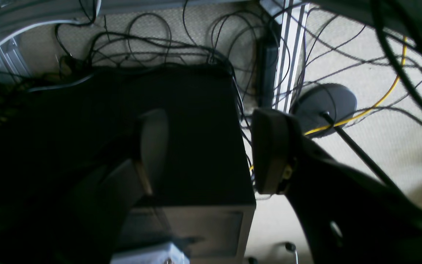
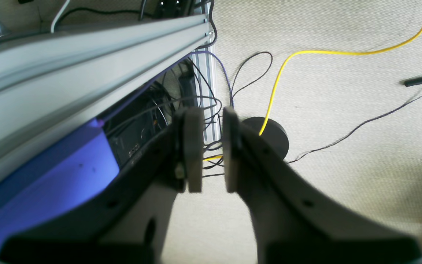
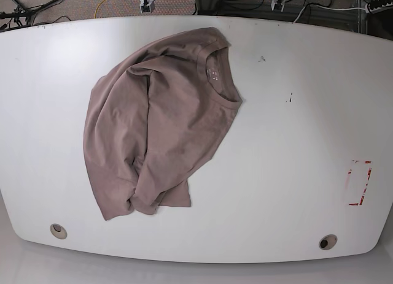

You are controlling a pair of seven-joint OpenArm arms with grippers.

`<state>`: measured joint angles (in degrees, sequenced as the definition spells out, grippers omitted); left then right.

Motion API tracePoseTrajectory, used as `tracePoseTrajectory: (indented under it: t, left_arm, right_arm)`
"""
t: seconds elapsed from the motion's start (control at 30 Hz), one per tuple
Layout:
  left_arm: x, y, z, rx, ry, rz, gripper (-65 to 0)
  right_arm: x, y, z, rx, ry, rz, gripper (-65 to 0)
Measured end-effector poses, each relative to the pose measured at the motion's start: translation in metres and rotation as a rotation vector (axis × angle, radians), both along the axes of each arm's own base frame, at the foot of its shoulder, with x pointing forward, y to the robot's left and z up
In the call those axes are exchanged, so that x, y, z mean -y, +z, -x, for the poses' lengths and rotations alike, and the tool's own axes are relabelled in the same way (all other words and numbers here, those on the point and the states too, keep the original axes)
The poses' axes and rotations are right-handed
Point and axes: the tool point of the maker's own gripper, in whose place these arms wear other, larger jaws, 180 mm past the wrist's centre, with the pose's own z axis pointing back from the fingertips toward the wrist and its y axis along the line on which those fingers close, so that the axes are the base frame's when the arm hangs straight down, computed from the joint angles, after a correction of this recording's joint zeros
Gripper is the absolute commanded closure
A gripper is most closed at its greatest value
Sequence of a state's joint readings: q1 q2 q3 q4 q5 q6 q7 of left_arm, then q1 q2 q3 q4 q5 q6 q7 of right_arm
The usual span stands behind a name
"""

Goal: Fold the T-shirt properly

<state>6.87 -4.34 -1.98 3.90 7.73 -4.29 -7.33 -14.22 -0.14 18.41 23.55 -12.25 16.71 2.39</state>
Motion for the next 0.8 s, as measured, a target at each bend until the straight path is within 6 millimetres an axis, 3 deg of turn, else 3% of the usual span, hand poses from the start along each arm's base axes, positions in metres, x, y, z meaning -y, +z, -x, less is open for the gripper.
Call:
tracePoseTrajectory:
  t: [0.17,0.8]
  left_arm:
    - [0.0000,0.0004,0.0077,-0.012,0.000,0.000,-33.1]
    - [0.0000,0.0001,0.0029,-0.004,0.000,0.000,-33.1]
  right_arm:
    - [0.0000,0.0000,0.0000,0.000,0.000,0.000,-9.4]
    - [0.0000,0.0000,0.0000,0.000,0.000,0.000,-9.4]
